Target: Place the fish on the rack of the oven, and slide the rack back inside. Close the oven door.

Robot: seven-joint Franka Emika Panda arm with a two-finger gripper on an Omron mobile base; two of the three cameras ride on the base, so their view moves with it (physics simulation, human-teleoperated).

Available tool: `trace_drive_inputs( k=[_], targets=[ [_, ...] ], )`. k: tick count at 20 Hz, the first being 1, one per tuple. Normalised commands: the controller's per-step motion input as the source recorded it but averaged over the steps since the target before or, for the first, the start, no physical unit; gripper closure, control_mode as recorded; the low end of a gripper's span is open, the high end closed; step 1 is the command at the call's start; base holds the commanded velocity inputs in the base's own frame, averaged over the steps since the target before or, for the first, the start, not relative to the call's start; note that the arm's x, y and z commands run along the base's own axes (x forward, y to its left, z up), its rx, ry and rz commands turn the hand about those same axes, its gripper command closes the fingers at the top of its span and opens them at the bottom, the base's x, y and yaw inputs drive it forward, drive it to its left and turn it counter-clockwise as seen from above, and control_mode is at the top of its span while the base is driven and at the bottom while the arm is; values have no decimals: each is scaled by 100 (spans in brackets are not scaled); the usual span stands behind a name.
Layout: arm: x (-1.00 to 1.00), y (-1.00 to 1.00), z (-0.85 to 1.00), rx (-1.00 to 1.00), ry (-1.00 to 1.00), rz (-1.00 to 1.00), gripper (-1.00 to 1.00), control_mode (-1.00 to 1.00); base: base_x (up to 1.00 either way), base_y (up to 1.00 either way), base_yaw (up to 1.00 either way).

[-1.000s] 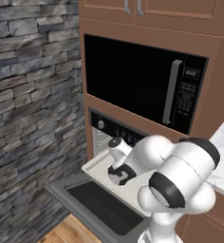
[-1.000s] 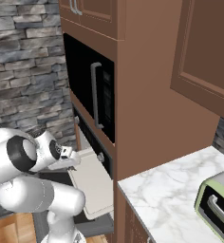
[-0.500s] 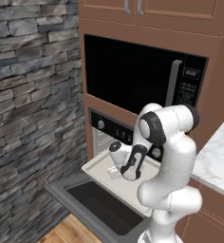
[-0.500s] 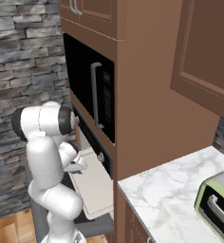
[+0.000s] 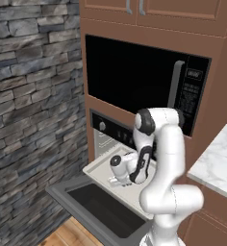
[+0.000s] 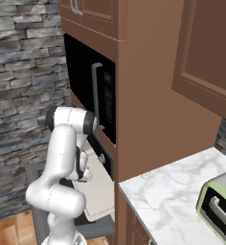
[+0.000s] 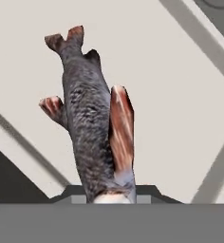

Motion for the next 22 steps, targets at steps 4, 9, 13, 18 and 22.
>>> trace_drive_inputs(
  k=[4, 9, 13, 18, 22],
  targets=[
    [76, 11, -72, 0, 0, -9, 100, -100, 0, 0, 0],
    [74, 9, -73, 0, 0, -9, 100, -100, 0, 0, 0],
    [66, 24, -86, 0, 0, -8, 100, -100, 0, 0, 0],
    [40, 60, -100, -4, -4, -4, -100, -100, 0, 0, 0],
    [14, 18, -23, 0, 0, -5, -100, -100, 0, 0, 0]
  ],
)
